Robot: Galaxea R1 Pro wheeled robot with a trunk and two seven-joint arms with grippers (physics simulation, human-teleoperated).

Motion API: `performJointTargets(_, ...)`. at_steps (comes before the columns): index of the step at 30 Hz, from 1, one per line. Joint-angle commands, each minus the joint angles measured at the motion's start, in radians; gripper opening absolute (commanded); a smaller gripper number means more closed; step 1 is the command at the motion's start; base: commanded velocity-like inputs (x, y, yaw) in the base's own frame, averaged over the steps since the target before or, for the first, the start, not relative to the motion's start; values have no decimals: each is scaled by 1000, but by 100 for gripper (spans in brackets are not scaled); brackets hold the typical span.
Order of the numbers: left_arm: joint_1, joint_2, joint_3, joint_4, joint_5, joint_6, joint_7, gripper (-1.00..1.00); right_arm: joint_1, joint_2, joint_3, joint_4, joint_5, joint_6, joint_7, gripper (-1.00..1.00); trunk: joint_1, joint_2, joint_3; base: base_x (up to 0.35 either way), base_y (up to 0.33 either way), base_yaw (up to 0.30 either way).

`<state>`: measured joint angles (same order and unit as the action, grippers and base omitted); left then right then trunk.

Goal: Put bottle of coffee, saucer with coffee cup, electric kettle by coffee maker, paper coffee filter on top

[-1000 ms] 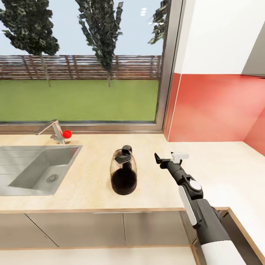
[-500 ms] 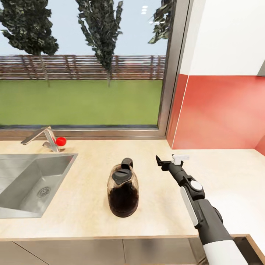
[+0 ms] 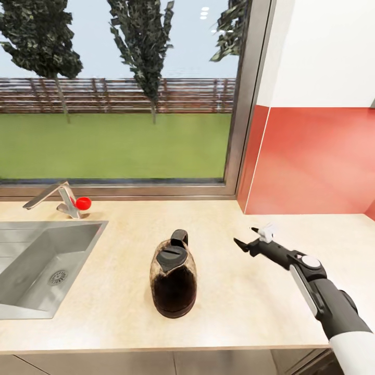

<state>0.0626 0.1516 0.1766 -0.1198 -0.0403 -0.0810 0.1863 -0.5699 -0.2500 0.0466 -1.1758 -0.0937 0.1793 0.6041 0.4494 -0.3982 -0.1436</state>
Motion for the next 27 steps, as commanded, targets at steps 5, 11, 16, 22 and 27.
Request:
performJointTargets(5,0,-1,6,8,-4,-2,2,100,-25,-7,2,-5,-9,14,164,100,1,-2,-2,1,0,0)
performJointTargets(11,0,-2,6,9,-4,-2,2,100,-52,-10,2,-8,-8,15,348,100,1,-2,-2,0,0,0)
performJointTargets(16,0,-3,6,9,-4,-2,1,100,-58,-21,2,-6,-7,15,433,100,1,-2,-2,0,0,0)
performJointTargets(22,0,-3,4,9,-4,-2,1,100,-59,-35,2,-6,-9,16,481,100,1,-2,-2,0,0,0)
performJointTargets(27,0,-3,4,9,-4,-2,1,100,-59,-37,3,-6,-9,16,493,100,1,-2,-2,0,0,0)
